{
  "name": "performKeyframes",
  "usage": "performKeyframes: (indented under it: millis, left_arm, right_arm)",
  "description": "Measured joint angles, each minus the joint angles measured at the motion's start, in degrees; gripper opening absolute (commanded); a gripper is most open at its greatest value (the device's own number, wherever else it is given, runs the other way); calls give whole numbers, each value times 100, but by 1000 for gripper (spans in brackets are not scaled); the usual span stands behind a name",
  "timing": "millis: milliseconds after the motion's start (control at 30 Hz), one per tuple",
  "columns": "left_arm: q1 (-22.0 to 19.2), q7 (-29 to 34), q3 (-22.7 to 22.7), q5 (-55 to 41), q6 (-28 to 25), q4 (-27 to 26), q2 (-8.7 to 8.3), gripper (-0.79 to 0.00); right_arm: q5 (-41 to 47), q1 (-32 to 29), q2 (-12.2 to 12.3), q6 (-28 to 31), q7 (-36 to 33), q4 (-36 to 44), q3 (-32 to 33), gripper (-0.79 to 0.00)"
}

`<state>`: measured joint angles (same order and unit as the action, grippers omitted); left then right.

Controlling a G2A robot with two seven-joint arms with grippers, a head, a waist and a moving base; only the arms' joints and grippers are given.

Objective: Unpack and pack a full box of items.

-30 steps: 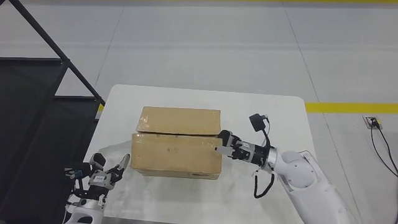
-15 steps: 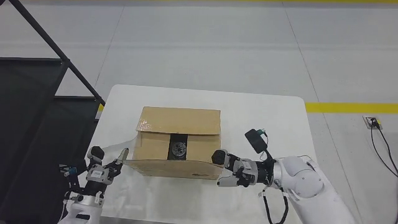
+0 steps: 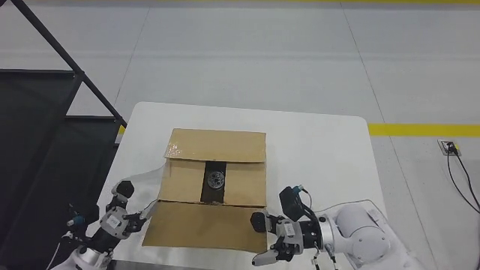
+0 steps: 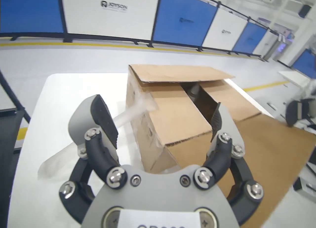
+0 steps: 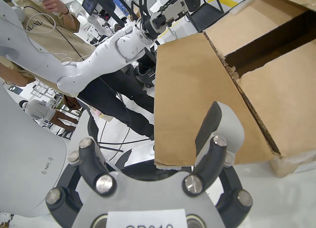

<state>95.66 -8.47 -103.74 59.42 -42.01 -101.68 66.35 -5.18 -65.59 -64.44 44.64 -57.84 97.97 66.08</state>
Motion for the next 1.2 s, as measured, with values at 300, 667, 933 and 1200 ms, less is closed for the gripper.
performKeyframes:
  millis: [300,667,933,1200]
  left_arm:
    - [180,-511,-63,1783,-458,155,-92,0]
    - [243,-948,215,2606,32,323,-110,0]
    - [243,-947,214,2601,28,323,-110,0]
    - [229,-882,265,2491,133,292,-104,0]
  right_arm:
    - [911,526,-88,-1100,295,-475,-378,0]
    - [2271,1243,-299,-2730,1501,-1135,-562,0]
    - [2299,1258,-300,-2794,1519,-1147,-559,0]
    - [2763,1102,-303,-3183,1523,-1260,-465,0]
